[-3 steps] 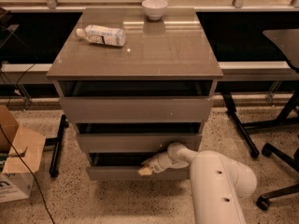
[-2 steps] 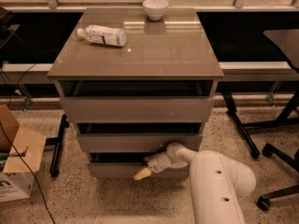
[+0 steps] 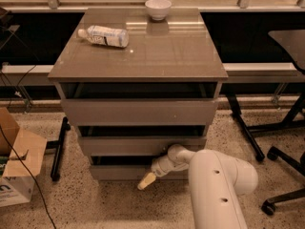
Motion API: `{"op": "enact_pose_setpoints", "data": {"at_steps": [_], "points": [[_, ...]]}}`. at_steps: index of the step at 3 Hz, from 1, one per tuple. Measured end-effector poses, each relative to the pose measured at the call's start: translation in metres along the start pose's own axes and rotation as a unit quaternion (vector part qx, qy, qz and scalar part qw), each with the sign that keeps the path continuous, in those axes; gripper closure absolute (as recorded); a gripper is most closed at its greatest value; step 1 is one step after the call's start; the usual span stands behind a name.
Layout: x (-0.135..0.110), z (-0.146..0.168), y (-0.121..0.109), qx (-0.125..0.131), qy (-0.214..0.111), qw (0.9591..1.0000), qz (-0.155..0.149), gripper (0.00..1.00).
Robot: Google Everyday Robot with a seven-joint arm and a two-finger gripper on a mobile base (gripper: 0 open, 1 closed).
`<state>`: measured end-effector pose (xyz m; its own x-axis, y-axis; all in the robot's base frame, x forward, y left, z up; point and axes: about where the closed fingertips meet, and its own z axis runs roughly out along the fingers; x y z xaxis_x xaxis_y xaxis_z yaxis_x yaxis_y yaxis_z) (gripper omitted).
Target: Open bottom drawer
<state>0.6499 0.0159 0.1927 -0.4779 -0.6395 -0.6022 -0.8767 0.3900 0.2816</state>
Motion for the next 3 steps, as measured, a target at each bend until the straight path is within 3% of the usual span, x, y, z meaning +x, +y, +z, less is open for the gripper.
{"op": "enact_pose_setpoints", "data": {"at_steps": [1,2,3], "points": [[0.002,0.000,0.001,-0.001,0.014,0.9999,-0.001,0.16],[0.001,-0.002,0.003,-0.002,0.019,0.9998,-0.002,0.39],[0.016,0.007,0.016,-0.021,0.047,0.9987,-0.003,0.70]]}}
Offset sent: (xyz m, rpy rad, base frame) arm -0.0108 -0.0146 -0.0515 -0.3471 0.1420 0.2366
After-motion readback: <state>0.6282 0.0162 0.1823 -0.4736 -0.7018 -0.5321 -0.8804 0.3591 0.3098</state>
